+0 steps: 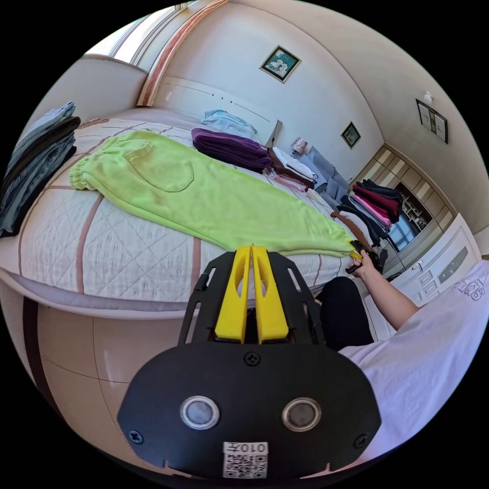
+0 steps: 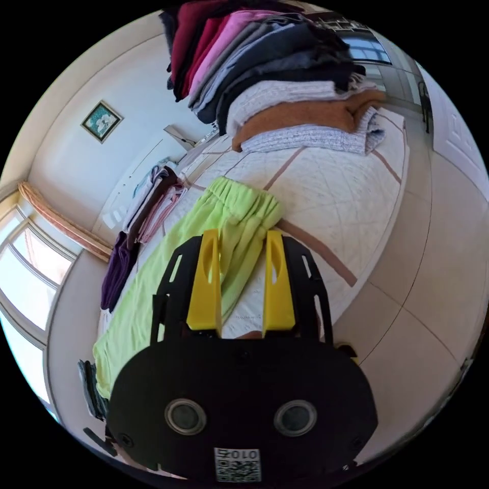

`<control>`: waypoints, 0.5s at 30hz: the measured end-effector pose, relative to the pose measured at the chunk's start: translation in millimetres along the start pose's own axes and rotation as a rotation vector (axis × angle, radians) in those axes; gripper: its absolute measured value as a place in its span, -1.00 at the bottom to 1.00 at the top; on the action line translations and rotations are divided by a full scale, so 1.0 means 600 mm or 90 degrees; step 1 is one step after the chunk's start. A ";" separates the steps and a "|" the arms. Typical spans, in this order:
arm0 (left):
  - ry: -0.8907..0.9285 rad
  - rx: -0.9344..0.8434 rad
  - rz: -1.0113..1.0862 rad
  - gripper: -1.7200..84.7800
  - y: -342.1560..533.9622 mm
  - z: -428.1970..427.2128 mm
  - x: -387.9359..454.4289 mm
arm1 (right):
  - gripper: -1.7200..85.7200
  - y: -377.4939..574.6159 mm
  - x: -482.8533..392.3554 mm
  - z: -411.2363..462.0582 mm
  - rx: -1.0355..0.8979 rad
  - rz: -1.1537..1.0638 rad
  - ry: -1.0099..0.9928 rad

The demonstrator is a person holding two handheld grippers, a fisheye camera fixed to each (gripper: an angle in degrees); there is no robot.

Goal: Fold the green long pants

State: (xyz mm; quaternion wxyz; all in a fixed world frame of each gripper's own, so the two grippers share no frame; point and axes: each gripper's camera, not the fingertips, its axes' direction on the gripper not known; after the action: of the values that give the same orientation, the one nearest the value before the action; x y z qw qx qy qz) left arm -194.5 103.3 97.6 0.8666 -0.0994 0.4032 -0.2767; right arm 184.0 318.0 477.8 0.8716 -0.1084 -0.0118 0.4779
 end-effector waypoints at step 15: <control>0.020 0.066 -0.039 -0.96 0.026 -0.123 -0.037 | -0.82 0.211 -0.468 -0.049 0.057 -0.449 0.044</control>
State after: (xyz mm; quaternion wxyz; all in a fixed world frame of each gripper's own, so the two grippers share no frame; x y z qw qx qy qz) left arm -255.5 132.7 57.5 0.8553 -0.0622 0.3983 -0.3255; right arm -69.7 143.7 447.1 0.9867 -0.0754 0.0020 0.1440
